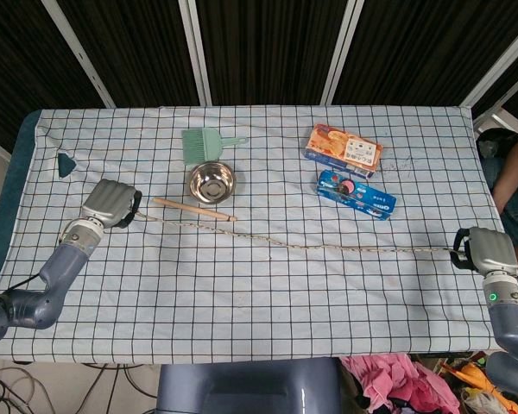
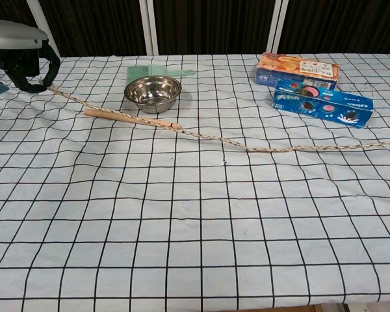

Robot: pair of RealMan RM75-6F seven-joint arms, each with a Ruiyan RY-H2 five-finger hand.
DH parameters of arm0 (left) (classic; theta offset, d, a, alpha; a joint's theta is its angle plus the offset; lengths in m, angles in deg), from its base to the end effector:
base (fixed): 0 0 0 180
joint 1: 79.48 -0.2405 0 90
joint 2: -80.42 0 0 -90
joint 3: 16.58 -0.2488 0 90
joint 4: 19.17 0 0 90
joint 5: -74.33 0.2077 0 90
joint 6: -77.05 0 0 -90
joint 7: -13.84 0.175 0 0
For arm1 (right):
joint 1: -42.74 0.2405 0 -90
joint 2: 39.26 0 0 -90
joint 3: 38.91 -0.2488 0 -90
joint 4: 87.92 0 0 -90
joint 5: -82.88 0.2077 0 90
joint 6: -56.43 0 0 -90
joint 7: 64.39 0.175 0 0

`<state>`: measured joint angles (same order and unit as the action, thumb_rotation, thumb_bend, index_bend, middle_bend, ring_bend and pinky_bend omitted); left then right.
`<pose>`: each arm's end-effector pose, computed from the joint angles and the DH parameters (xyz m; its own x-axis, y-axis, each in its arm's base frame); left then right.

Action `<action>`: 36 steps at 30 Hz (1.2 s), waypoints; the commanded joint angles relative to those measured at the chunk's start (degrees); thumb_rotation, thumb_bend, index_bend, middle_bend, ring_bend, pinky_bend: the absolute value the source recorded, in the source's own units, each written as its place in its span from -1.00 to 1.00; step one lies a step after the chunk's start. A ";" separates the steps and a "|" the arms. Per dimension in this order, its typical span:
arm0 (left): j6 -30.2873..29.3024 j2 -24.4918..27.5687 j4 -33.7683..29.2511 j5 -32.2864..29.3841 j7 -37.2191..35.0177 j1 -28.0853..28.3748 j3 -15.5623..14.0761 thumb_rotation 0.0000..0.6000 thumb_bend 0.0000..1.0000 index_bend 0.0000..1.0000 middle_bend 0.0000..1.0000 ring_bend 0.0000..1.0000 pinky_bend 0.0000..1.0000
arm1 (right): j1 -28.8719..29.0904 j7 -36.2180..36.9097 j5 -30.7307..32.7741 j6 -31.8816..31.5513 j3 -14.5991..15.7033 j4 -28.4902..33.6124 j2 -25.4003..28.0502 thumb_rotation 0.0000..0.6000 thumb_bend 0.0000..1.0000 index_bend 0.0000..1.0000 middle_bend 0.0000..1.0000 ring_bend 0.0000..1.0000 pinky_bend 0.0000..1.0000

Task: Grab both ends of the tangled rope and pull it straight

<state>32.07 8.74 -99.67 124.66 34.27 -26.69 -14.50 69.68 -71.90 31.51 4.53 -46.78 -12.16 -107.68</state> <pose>-0.1931 0.4305 0.0659 0.6731 0.2842 0.6828 0.7394 -0.2760 -0.6141 -0.3614 -0.3470 0.1425 0.4273 -0.2778 0.8604 -0.8367 0.2390 0.4927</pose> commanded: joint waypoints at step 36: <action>-1.49 3.33 -0.65 -0.25 -0.78 -3.03 2.23 1.00 -0.85 -0.74 0.46 0.31 0.20 | 2.29 -7.08 8.93 1.21 -2.27 6.06 6.61 1.00 -0.87 -0.82 -0.23 0.11 -0.21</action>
<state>34.70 9.50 -96.79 123.89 33.42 -28.96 -14.08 72.66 -80.63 41.31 7.90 -47.57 -8.33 -103.25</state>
